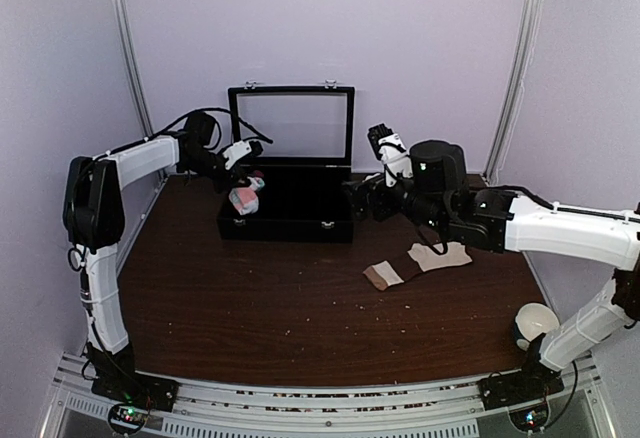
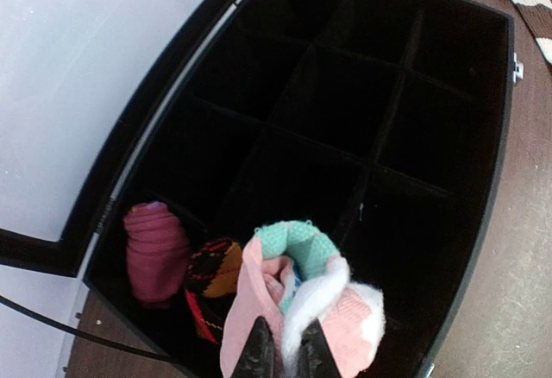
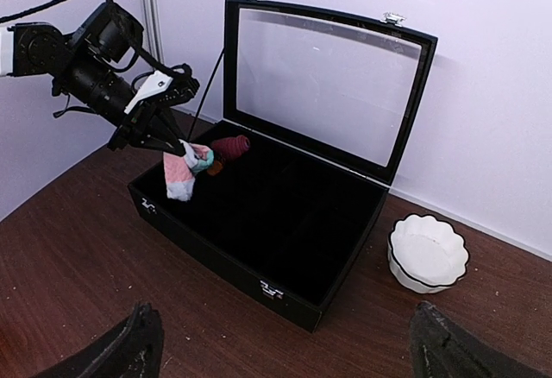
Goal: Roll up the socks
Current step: Place the sock in the storage box.
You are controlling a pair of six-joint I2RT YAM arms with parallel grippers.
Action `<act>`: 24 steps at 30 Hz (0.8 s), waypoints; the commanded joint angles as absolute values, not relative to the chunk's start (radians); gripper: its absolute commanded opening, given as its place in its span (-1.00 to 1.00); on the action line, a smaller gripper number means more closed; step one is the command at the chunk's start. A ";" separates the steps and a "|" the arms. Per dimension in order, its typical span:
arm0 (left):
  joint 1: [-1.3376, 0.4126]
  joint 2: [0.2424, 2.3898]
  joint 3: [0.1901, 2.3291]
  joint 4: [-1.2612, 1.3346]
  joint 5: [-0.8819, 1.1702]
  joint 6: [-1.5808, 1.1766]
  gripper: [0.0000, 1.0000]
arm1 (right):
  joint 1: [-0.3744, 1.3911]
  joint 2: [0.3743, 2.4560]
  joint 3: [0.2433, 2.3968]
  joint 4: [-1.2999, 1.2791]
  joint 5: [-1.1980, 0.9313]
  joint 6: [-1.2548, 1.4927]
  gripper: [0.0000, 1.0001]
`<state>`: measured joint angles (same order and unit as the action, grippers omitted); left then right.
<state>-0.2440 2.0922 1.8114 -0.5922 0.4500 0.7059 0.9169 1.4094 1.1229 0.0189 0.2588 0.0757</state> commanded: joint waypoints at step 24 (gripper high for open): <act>-0.225 2.058 1.736 -0.802 0.634 0.590 -1.00 | 0.907 1.437 1.102 0.041 0.192 0.139 0.99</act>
